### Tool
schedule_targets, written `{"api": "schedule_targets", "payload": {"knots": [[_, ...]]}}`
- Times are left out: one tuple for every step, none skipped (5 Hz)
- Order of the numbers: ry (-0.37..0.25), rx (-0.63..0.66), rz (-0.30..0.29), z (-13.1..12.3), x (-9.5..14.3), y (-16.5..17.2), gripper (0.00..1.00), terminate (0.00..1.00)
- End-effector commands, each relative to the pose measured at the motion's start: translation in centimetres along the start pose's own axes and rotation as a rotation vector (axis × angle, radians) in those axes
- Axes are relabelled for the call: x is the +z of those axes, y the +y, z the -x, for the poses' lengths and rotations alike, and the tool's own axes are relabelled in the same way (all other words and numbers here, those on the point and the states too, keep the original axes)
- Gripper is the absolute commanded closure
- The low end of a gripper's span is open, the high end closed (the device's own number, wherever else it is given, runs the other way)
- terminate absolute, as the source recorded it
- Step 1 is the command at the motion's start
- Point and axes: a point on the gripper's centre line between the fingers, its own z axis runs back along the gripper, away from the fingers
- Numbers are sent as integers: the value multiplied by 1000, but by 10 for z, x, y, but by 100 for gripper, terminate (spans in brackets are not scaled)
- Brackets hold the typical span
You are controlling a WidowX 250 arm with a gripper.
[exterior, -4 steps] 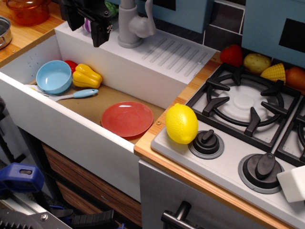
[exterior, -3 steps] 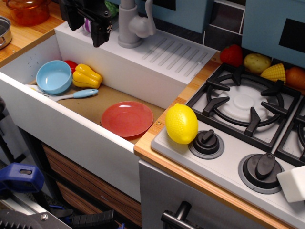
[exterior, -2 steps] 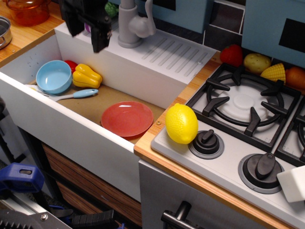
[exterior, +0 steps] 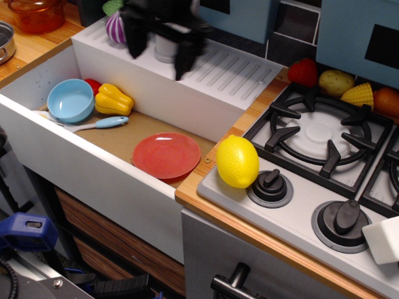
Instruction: Put lemon on plate
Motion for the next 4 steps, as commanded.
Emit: {"api": "schedule_targets", "payload": {"knots": [[-50, 207, 28, 22, 18, -39, 0, 0], [-45, 338, 80, 31, 9, -59, 0, 0], [-69, 400, 108, 34, 7, -79, 0, 0], [-86, 413, 122, 34, -1, -87, 0, 0]]}}
